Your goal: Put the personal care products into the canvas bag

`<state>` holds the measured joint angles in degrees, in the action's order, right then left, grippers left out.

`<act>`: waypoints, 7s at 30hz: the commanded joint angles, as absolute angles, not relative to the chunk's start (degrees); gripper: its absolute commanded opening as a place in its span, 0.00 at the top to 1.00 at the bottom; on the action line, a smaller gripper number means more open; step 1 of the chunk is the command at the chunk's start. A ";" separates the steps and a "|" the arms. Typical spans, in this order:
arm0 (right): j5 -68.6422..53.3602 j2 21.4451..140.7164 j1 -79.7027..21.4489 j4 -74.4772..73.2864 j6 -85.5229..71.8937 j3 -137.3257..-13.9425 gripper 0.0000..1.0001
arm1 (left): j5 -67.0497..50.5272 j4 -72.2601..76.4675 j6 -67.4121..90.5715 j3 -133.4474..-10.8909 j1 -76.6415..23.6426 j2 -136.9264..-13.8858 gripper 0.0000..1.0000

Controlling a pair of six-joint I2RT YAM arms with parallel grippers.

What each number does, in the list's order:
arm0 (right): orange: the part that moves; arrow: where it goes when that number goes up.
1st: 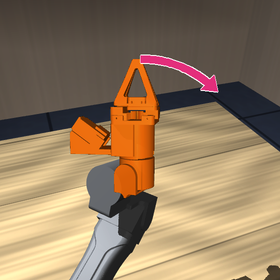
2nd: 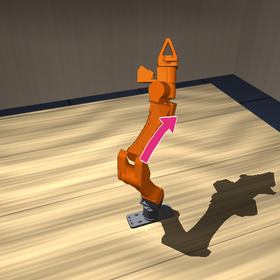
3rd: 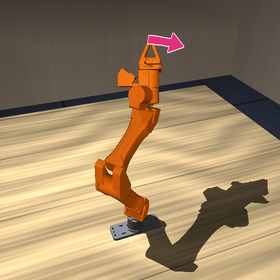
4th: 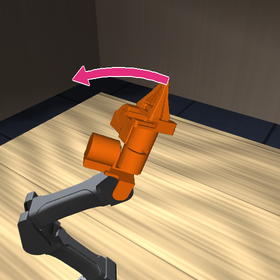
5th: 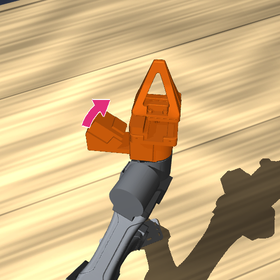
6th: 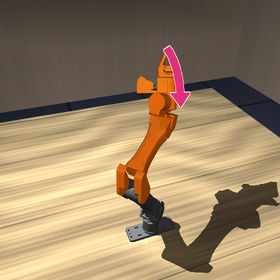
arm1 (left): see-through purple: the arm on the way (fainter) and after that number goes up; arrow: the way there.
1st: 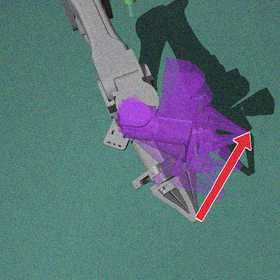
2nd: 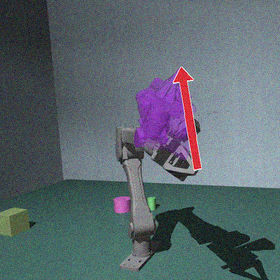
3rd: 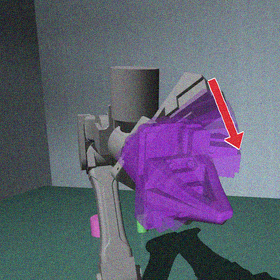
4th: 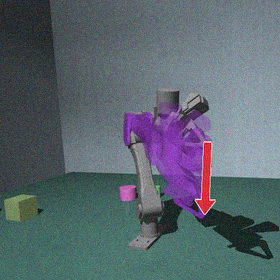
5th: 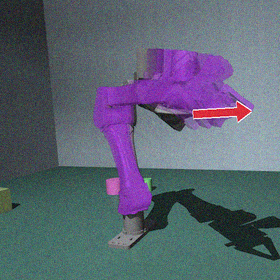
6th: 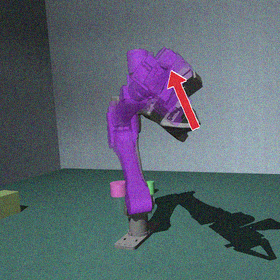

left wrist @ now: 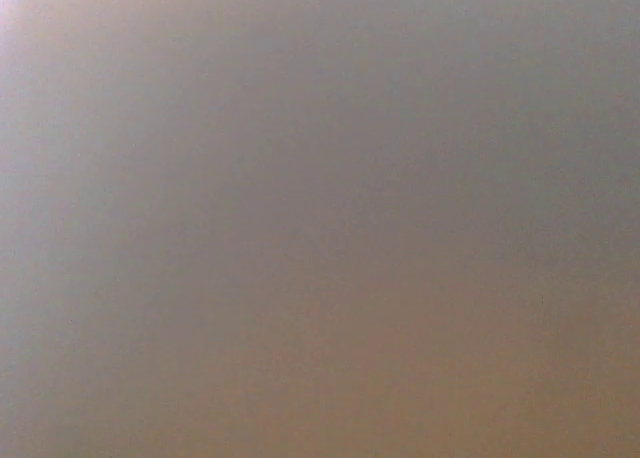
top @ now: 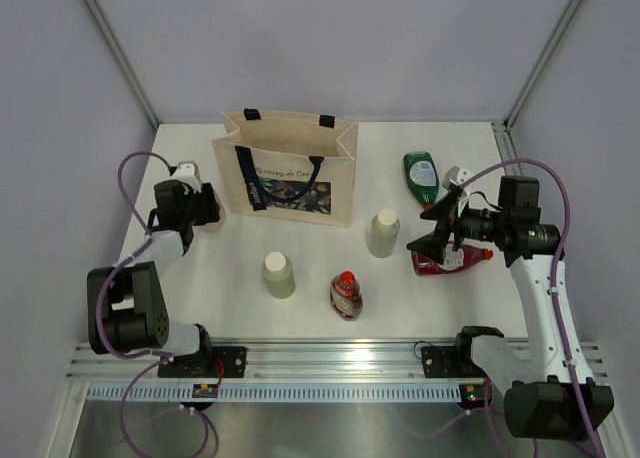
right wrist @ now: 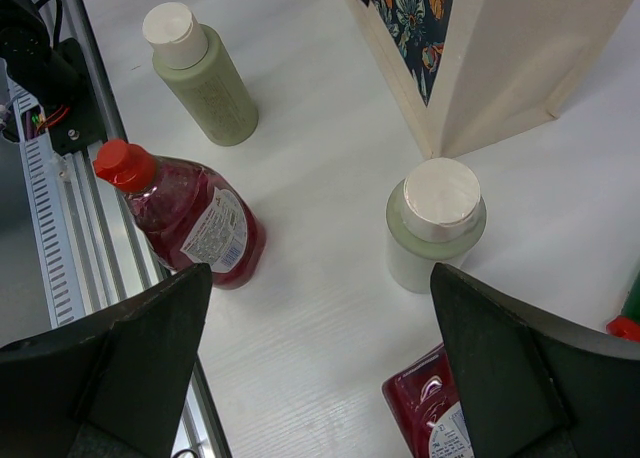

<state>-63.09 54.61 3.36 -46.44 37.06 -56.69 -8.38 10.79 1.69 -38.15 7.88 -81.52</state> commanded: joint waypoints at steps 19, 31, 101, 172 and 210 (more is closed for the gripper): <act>-64.51 55.37 2.90 -45.88 37.09 -58.18 0.01 | -8.34 -4.74 27.15 -43.59 5.36 -42.02 1.00; -63.90 56.95 2.90 -45.44 36.83 -57.66 0.00 | -7.21 -6.25 31.63 -58.70 -15.45 -46.49 1.00; -26.29 61.70 -11.50 -21.29 18.03 -48.79 0.01 | -5.28 -12.39 8.61 -79.82 -22.50 -70.42 0.01; -46.23 99.82 -21.09 -13.10 -17.31 -119.85 1.00 | -4.48 -23.38 28.30 -35.51 -22.24 -18.19 0.01; -21.19 132.72 -38.32 -22.78 11.31 -132.55 0.90 | -10.02 -27.51 28.82 -32.08 -22.24 -14.68 0.01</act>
<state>-26.26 133.23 -37.10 -29.69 5.89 -132.77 -7.46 -29.47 28.21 -32.99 -22.39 -14.66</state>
